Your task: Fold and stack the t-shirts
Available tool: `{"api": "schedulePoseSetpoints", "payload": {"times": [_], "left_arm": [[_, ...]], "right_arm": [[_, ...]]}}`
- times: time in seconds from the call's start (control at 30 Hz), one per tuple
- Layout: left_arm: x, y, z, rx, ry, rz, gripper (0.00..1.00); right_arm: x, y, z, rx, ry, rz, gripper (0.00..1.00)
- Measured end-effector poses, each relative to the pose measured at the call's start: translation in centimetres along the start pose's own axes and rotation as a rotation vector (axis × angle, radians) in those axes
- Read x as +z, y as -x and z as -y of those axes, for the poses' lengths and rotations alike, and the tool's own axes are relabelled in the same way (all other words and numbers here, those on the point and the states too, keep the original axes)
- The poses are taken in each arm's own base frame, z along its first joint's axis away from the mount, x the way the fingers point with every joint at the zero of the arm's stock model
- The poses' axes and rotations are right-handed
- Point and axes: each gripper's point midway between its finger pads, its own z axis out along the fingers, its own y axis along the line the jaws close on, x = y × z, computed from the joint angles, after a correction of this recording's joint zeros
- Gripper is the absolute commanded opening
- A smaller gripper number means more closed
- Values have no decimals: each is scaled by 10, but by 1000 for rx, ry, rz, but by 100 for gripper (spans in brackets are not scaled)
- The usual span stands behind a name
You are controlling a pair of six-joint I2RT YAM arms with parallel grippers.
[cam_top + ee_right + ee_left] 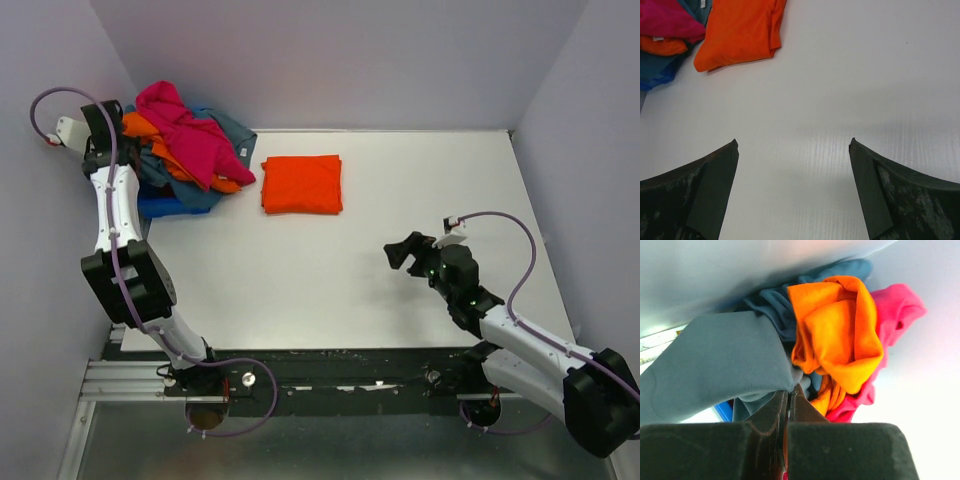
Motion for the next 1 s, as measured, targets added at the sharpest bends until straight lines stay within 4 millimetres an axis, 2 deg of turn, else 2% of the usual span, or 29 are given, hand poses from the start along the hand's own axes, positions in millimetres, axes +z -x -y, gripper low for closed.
{"api": "schedulePoseSetpoints", "payload": {"times": [0.17, 0.3, 0.57, 0.77, 0.93, 1.0], "left_arm": [[-44, 40, 35, -20, -83, 64, 0], [-68, 66, 55, -25, -120, 111, 0], [-94, 103, 54, -56, -113, 159, 0], [-106, 118, 55, -59, -113, 183, 0], [-128, 149, 80, -70, -178, 234, 0], [-134, 153, 85, -73, -200, 243, 0]], "right_arm": [[0, 1, -1, 1, 3, 4, 99], [0, 1, -1, 1, 3, 3, 99], [-1, 0, -2, 1, 12, -3, 99], [-1, 0, -2, 0, 12, -4, 99], [-1, -2, -3, 0, 18, -12, 99], [-1, -3, -4, 0, 22, -16, 99]]}}
